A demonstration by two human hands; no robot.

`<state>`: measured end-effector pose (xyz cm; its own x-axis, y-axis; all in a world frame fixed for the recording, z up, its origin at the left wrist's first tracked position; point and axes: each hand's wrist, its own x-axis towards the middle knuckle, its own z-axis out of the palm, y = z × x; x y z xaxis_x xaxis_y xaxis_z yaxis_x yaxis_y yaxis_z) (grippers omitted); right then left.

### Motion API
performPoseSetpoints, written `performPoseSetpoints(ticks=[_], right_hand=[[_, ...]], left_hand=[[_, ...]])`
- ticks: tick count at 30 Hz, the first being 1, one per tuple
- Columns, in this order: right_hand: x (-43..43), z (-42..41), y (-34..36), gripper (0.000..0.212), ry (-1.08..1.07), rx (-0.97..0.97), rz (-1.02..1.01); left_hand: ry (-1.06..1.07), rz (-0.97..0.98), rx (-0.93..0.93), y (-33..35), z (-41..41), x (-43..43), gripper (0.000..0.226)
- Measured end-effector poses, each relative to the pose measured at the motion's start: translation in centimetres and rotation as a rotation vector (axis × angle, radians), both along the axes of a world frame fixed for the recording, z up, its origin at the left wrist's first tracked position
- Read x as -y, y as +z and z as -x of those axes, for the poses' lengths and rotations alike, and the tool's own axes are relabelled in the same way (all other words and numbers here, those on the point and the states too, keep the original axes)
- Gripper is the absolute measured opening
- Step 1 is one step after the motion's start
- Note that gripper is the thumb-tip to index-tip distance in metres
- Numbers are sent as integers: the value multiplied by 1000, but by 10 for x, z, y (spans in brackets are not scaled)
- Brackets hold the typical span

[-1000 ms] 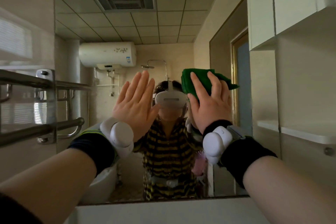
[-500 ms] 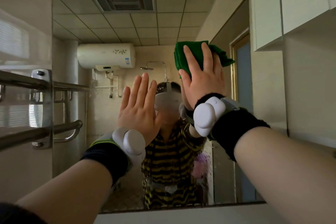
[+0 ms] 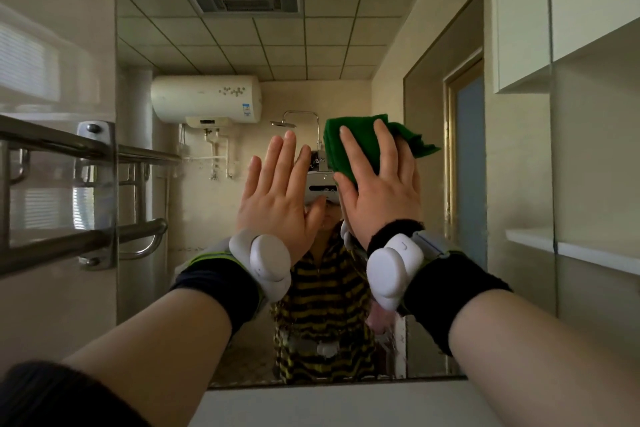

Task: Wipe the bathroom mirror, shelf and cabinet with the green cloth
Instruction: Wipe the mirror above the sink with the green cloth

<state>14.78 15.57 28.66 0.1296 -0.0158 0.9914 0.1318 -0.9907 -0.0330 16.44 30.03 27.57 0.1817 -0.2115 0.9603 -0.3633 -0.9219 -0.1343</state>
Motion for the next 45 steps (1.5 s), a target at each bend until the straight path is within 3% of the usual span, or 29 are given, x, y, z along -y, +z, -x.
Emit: performPoseSetpoints(ticks=[7,20,27,38,45], right_hand=[[0,-3,-8,56,-26,0,62],[-14,-11,58,56,-46,6,86],[-23,-9,49,56,-52,19,29],[-43,-10,17,58,-12,-45,25],[-58,-10,-1,56,-18,14,62]], left_hand=[[-19,-3,-18,1,2,-1,67],[-26,-27,-47,2,5,-6,64],[-55,-56,-52,4,6,-11,62],[225,-42,-108,3,-1,-81,83],[181,-23,-109,1,-8,-94,76]])
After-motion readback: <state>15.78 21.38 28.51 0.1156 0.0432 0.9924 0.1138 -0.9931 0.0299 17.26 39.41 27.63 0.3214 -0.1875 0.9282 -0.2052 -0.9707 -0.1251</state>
